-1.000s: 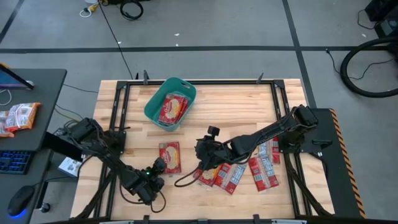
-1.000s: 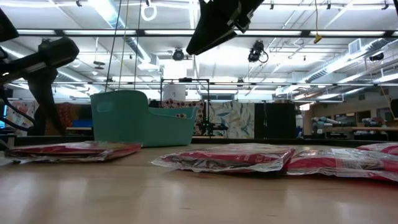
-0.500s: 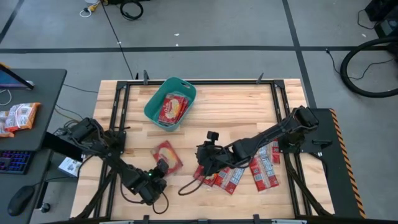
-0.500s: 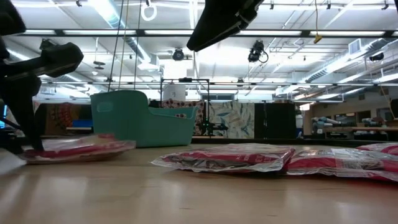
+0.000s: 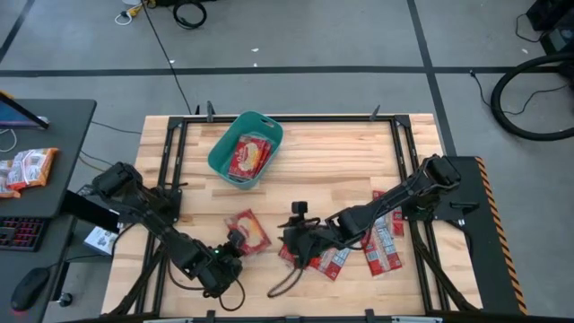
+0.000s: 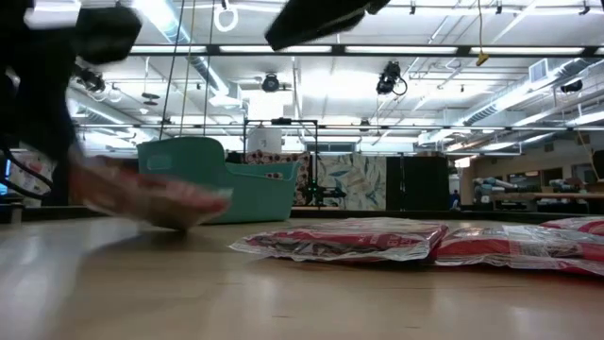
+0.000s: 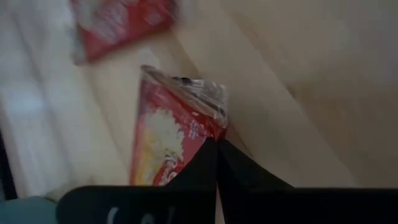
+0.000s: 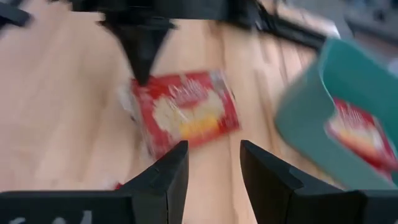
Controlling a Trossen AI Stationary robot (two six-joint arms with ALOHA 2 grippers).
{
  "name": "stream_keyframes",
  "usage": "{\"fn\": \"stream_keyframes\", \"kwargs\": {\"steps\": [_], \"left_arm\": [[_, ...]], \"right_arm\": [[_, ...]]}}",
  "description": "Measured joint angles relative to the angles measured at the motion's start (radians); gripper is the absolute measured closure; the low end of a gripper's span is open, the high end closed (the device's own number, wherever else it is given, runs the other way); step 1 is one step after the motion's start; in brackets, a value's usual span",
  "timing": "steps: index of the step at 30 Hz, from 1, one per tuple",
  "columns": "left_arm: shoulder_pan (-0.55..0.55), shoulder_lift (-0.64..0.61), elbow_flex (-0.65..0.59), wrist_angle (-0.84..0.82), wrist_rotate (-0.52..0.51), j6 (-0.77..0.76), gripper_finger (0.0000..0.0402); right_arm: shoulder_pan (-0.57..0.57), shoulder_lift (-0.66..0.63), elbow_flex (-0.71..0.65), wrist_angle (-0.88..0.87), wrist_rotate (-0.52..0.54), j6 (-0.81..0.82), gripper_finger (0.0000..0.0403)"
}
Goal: Sort popcorn bags into baskets
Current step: Put the popcorn bag into the green bin
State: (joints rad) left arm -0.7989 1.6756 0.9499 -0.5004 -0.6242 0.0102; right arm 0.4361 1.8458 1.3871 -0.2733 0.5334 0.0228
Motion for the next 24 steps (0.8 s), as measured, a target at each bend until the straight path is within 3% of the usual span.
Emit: {"fn": "stream_keyframes", "kwargs": {"steps": [9,24], "left_arm": [[0.055,-0.114,0.045,-0.003,-0.048,-0.079,0.0400],[0.121,-0.172,0.045,0.165,-0.136,-0.146,0.0401]], "right_arm": [[0.041,0.001,-0.143,0.366,-0.024,-0.266,0.0253],[0.037,0.001,-0.149,0.367,-0.016,-0.262,0.0234]]}}
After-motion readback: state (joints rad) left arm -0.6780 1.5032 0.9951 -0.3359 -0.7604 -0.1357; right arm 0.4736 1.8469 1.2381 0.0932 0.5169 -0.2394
